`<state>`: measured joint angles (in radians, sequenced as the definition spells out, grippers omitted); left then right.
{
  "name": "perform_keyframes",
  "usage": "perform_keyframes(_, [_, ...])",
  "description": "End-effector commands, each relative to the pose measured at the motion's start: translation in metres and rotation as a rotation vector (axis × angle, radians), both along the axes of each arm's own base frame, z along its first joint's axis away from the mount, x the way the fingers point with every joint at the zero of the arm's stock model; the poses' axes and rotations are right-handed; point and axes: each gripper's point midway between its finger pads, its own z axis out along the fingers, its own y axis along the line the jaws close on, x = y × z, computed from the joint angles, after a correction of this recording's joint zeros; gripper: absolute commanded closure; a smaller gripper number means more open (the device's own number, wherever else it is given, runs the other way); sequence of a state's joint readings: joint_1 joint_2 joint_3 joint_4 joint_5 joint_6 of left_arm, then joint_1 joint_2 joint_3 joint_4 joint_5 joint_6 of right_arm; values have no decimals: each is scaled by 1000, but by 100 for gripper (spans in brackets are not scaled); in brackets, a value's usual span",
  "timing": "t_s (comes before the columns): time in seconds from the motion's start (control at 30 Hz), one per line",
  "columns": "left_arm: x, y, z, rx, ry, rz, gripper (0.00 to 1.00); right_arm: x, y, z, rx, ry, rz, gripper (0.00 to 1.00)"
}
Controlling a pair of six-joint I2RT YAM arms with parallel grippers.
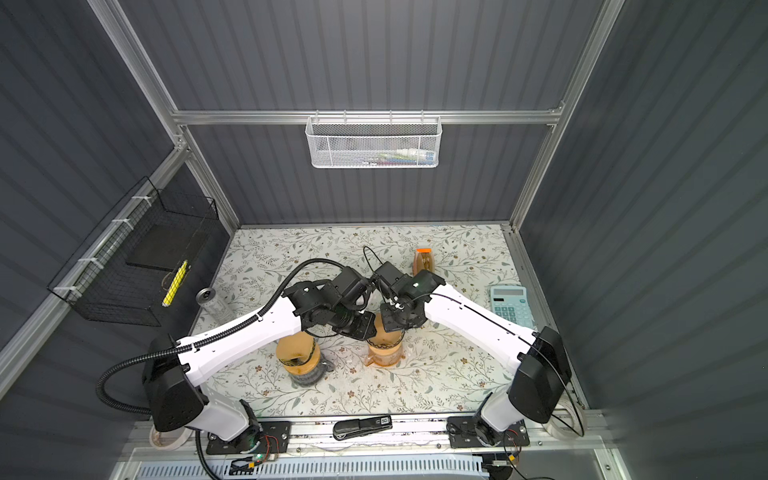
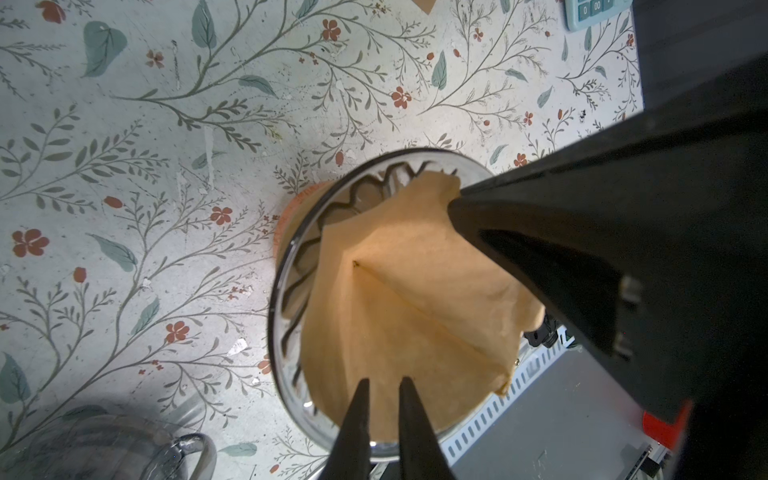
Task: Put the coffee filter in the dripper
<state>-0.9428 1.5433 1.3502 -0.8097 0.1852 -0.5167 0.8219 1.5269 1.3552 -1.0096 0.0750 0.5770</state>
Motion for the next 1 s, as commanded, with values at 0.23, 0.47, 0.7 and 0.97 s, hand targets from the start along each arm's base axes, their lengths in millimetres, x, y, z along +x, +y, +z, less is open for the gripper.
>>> perform_keyframes(0.23, [-4, 0, -9, 13, 21, -7, 85, 0, 2, -7, -26, 16, -5, 95])
perform_keyframes(0.47, [-1, -1, -2, 5, 2, -2, 85, 1, 4, 4, -13, -6, -6, 92])
perform_keyframes(0.7, [0, 0, 5, -2, -12, 1, 85, 2, 2, 18, -3, -34, -7, 84])
perform_keyframes(0.97, [1, 0, 8, -8, -22, 3, 85, 2, -3, 24, -7, -52, -16, 76])
